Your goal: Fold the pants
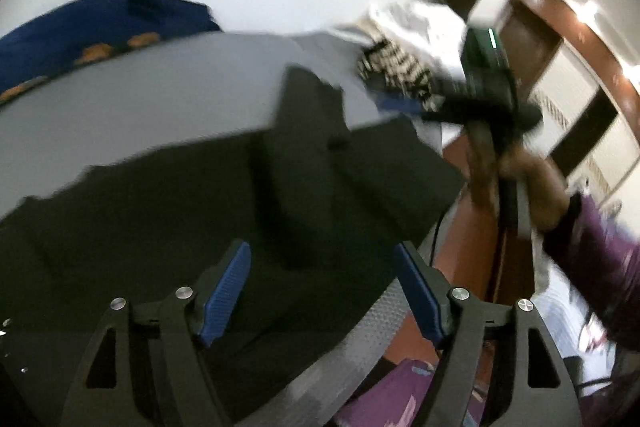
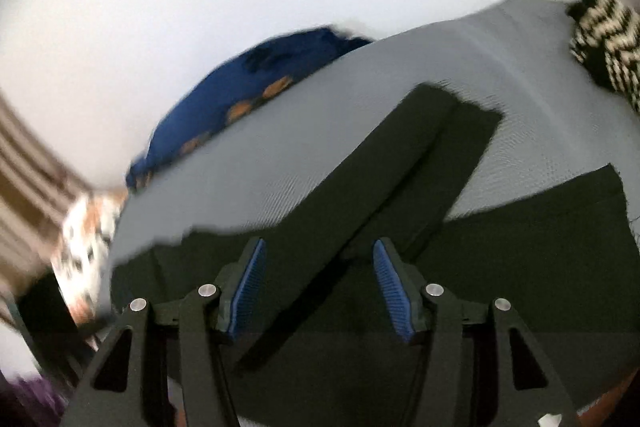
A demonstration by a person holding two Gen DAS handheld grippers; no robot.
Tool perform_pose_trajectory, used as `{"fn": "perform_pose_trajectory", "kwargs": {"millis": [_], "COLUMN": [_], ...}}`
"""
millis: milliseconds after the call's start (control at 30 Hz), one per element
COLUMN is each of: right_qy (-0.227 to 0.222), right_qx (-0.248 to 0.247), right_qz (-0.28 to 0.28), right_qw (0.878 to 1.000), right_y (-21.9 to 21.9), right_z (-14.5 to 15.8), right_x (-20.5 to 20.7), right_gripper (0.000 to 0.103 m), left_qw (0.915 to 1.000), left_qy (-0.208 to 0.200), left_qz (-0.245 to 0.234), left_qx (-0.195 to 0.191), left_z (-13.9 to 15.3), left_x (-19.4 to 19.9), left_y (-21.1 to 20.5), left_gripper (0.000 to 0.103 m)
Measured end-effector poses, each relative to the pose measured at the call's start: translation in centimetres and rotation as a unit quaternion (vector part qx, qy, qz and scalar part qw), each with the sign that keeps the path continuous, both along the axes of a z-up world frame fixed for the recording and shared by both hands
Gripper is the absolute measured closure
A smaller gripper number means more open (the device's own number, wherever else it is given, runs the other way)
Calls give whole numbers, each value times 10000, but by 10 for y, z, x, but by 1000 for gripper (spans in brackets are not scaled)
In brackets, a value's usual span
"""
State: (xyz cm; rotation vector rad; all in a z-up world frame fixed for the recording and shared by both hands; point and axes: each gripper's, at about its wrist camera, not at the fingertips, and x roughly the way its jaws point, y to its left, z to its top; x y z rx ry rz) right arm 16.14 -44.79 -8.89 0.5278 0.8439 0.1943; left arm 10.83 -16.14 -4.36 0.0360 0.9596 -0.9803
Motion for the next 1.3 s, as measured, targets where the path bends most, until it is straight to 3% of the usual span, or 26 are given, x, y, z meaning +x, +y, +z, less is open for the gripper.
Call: {"fn": "perform_pose_trajectory", "kwargs": {"millis": [100,233,300,367,400,500,600,700,833,1000,1133,1200,1300], "right_qy": [-76,0,125,176,181,469,527,520,393,350,419,391,402], "right_qx": [45,-26,-48,-74,-65,-425,29,94,62,-274,42,460,279], "right_qz": [-45,6,41,79,135,89,126,144,373,-81,-332,-235,-167], "right_qw": [10000,10000,9999,9998,9997,9980,9985,9985,9985,9990,9986,9979,9987], "right_y": [-23,-33,-34,-40,-36,-31,-35,-32,-20,-33,-51,-52,-44], "right_z": [4,-8,-21,-32,-37,-49,-62,-67,-64,-61,-71,-77,-77], "right_x": [27,58,74,82,87,98,102,106,107,99,97,101,110], "right_gripper": [49,55,59,60,61,64,67,67,92,87,62,62,62], "left_qw": [9988,9972,9968,9964,9962,9976,9980,9978,9980,9983,9985,9986,9987], "left_qy": [-401,-483,-459,-362,-300,-193,-140,-244,-248,-158,-133,-135,-118], "left_qz": [86,232,230,217,236,259,241,196,192,192,199,190,188], "left_qx": [268,518,608,737,777,615,562,586,557,533,483,470,456], "left_z": [-13,-37,-46,-56,-60,-65,-67,-68,-69,-68,-70,-70,-70], "left_x": [-2,-2,-2,-1,1,4,4,0,0,3,4,4,5], "left_y": [-19,-31,-34,-36,-36,-36,-37,-39,-38,-38,-36,-36,-36], "left_gripper": [28,31,40,63,67,73,79,79,79,79,79,79,79]}}
